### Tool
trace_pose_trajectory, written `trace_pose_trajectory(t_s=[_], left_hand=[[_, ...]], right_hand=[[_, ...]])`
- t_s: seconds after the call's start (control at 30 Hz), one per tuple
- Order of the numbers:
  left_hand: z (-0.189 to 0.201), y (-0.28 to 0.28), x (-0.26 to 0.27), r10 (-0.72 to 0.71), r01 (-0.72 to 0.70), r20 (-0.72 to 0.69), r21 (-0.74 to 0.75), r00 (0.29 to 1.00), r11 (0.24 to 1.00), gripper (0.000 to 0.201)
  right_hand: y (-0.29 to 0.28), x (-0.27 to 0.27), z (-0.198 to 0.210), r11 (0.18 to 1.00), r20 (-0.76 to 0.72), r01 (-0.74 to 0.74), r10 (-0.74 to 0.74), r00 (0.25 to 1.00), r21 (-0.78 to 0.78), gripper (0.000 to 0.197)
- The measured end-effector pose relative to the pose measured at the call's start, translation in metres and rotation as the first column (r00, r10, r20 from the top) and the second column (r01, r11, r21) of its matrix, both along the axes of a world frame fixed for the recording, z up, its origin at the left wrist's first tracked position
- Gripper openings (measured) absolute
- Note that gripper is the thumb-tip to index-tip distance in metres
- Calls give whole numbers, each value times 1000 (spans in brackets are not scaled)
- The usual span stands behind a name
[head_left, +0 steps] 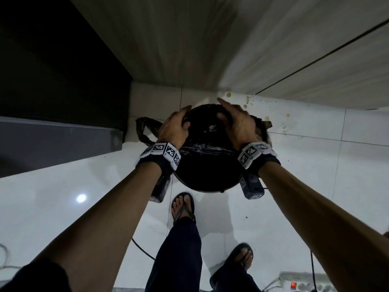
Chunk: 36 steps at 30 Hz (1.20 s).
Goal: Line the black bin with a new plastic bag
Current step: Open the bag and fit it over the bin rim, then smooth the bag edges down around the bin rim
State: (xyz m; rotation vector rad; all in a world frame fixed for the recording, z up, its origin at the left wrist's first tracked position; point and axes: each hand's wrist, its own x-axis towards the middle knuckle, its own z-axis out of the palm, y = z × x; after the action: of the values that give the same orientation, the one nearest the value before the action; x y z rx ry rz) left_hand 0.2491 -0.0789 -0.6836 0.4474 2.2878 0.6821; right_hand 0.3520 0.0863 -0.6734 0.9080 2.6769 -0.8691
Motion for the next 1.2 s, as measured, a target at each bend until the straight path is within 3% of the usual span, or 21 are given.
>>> trace_pose_trajectory(t_s=[0.17, 0.3, 0.43, 0.57, 0.67, 0.8, 0.87, 0.97, 1.03, 1.1, 1.2], left_hand=[[-1, -41, 22, 99, -98, -37, 29, 994, 995, 60], [3, -57, 46, 202, -203, 44, 15, 978, 979, 76], [4, -61, 70, 353, -350, 110, -46, 929, 936, 90], [5, -63, 100, 509, -512, 113, -11, 853, 859, 88], [6, -63, 128, 646, -659, 170, 24, 744, 752, 78], [6, -67, 150, 754, -805, 322, 45, 572, 591, 62], [8, -68, 155, 761, -823, 369, 21, 534, 567, 59], [12, -71, 167, 759, -801, 313, 9, 571, 599, 62], [14, -73, 179, 760, -797, 295, 11, 580, 604, 64], [14, -74, 191, 760, -808, 339, 3, 555, 589, 66], [13, -72, 203, 735, -814, 441, -17, 515, 580, 66]], right_hand=[[14, 32, -10, 984, 11, 161, -161, 987, -82, 48], [7, 64, -6, 968, 96, 228, -218, 971, -104, 59], [-9, 86, 0, 966, 86, 229, -220, 972, -123, 71], [-26, 105, 0, 932, 36, 316, -314, 949, -177, 74], [-43, 121, -3, 888, 3, 383, -396, 918, -256, 73], [-42, 129, -15, 683, 145, 556, -562, 814, -474, 64], [-42, 132, -12, 729, 159, 542, -529, 834, -419, 56], [-50, 143, 7, 873, 33, 450, -452, 891, -190, 53], [-58, 155, 14, 881, 26, 437, -440, 898, -180, 60], [-65, 162, 10, 804, 105, 499, -494, 863, -324, 70], [-70, 162, -1, 614, 200, 570, -565, 801, -547, 72]])
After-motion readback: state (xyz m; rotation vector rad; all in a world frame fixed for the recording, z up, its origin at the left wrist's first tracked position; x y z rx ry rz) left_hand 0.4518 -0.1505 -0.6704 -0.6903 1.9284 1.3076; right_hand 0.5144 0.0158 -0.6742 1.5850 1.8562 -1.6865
